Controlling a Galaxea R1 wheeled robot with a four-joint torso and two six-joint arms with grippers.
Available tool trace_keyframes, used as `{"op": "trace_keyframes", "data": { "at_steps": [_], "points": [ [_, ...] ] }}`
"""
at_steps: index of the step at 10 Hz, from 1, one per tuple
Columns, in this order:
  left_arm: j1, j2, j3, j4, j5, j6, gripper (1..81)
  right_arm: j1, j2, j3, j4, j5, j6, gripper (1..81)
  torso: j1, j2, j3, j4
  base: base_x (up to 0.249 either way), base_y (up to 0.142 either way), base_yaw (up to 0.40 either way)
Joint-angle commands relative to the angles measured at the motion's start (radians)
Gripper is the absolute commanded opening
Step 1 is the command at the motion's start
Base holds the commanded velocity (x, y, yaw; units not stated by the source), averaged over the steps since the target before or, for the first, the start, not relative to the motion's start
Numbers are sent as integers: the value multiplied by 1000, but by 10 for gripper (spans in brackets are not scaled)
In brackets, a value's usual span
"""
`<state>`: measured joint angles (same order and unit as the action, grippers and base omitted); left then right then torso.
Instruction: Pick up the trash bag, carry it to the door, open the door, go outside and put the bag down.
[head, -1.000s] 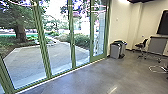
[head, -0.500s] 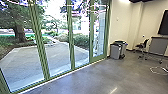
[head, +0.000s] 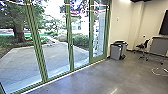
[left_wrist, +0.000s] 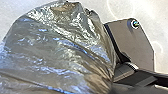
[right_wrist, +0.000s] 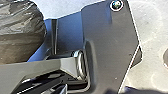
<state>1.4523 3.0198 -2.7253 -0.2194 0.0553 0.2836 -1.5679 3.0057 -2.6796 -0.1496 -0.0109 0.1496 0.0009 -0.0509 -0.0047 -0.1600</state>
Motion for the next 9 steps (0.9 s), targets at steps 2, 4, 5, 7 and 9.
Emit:
{"op": "trace_keyframes", "data": {
  "at_steps": [2, 4, 5, 7, 9],
  "points": [
    [-53, -8, 2, 6, 54, 2, 10, 39, 24, -2, -25, -58, -4, 811, 0, 0, 0, 0, 139, -67, 0],
    [-53, -7, 2, 5, 54, 2, 10, 36, 32, -2, -25, -52, -4, 811, 0, 0, 0, 0, 136, -66, 0],
    [-53, -5, 2, 5, 54, 2, 10, 38, 32, -2, -25, -54, -4, 811, 0, 0, 0, 0, 136, -65, 0],
    [-53, -4, 2, 5, 54, 2, 10, 41, 29, -11, -24, -57, -2, 811, 0, 0, 0, 0, 136, -64, 0],
    [-53, -1, 2, 6, 54, 2, 10, 41, 31, -14, -24, -55, -2, 811, 0, 0, 0, 0, 136, -64, 0]
  ]
}}
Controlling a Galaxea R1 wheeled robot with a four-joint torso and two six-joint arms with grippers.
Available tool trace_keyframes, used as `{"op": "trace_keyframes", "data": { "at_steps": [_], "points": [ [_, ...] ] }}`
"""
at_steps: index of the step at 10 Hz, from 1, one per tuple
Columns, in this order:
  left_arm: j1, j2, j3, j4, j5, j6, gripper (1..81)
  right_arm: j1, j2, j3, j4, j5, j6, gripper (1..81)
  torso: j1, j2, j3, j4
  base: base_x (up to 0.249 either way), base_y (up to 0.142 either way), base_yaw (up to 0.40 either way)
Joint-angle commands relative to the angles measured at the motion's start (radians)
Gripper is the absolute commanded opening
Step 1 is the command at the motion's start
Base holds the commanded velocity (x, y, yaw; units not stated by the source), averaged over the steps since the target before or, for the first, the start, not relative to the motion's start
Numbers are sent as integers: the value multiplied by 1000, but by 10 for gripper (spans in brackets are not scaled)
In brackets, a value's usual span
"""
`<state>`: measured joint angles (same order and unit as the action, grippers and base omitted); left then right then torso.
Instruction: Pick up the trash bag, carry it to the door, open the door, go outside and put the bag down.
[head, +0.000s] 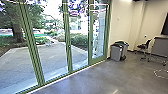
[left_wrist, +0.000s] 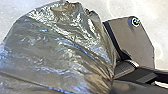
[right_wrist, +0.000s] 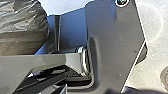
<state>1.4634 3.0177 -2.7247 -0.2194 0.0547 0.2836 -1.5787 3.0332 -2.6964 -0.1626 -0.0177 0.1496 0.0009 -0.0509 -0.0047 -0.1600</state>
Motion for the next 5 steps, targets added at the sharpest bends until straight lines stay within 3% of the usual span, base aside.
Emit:
{"op": "trace_keyframes", "data": {
  "at_steps": [1, 5],
  "points": [
    [-64, 1, 2, 6, 54, 2, 10, 51, 5, 3, -11, -47, -2, 811, 0, 0, 0, 0, 136, -64, 0],
    [-64, 0, 2, 8, 56, 2, 10, 47, 5, 3, -12, -47, -4, 811, 0, 0, 0, 0, 135, -64, 0]
  ]
}}
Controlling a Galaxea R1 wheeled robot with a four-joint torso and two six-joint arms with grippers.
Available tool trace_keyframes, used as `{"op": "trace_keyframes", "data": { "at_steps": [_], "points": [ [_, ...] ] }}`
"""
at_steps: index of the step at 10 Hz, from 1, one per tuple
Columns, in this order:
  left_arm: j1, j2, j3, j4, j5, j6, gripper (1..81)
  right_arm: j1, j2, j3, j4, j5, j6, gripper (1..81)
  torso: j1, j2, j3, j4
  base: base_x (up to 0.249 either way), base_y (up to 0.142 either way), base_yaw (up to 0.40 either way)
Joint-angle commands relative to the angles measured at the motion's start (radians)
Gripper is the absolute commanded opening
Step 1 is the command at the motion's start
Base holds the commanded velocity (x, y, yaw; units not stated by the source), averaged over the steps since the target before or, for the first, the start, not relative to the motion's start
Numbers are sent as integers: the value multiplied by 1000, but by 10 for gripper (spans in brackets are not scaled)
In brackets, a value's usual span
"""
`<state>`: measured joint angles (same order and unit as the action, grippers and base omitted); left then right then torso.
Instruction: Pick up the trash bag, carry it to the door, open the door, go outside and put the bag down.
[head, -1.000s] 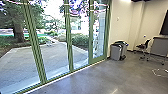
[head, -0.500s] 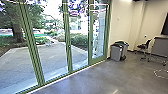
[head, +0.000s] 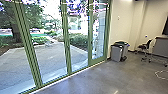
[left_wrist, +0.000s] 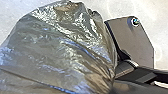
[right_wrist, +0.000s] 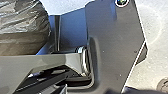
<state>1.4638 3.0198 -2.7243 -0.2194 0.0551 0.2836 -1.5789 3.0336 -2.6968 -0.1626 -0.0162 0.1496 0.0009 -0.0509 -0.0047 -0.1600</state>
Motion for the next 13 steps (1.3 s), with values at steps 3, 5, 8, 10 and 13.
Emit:
{"op": "trace_keyframes", "data": {
  "at_steps": [3, 5, 8, 10, 13],
  "points": [
    [-64, 1, 1, 8, 54, 3, 10, 46, 4, -1, -20, -48, -4, 811, 0, 0, 0, 0, 136, -64, 0],
    [-64, 1, 0, 8, 54, 3, 10, 46, 6, -1, -20, -50, -4, 811, 0, 0, 0, 0, 136, -64, 0],
    [-64, 1, 0, 9, 54, 3, 10, 46, 6, -3, -20, -50, -4, 811, 0, 0, 0, 0, 136, -64, 0],
    [-64, 1, 0, 8, 54, 3, 10, 46, 6, -3, -20, -50, -4, 811, 0, 0, 0, 0, 136, -64, 0],
    [-64, 1, 0, 8, 54, 3, 10, 44, 6, -7, -20, -48, -4, 811, 0, 0, 0, 0, 136, -64, 0]
  ]
}}
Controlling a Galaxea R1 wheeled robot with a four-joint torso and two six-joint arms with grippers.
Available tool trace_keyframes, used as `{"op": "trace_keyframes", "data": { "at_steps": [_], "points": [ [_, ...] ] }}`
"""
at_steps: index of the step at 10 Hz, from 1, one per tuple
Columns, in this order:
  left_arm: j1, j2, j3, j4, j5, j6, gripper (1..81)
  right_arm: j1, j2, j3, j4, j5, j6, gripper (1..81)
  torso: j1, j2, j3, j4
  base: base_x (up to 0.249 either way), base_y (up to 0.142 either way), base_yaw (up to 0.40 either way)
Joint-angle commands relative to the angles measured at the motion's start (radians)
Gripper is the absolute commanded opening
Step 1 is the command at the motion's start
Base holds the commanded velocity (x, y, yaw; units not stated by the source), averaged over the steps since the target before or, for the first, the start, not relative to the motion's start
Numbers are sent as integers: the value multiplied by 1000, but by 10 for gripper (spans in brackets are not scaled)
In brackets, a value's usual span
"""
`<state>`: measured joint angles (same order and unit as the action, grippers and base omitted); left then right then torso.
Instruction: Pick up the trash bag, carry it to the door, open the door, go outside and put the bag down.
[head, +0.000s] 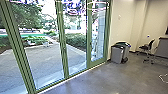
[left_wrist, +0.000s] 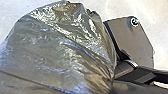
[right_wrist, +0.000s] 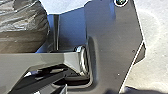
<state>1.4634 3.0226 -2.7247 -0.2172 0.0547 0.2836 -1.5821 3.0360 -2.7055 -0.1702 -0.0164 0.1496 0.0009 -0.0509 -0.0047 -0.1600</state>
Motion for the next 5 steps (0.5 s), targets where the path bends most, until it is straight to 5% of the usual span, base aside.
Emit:
{"op": "trace_keyframes", "data": {
  "at_steps": [1, 5],
  "points": [
    [-64, -2, 0, 6, 54, 3, 10, 44, 3, 1, -12, -47, -4, 811, 0, 0, 0, 0, 136, -64, 0],
    [-64, 1, 0, 6, 54, 3, 10, 43, 3, 1, -14, -45, -4, 811, 0, 0, 0, 0, 135, -64, 0]
  ]
}}
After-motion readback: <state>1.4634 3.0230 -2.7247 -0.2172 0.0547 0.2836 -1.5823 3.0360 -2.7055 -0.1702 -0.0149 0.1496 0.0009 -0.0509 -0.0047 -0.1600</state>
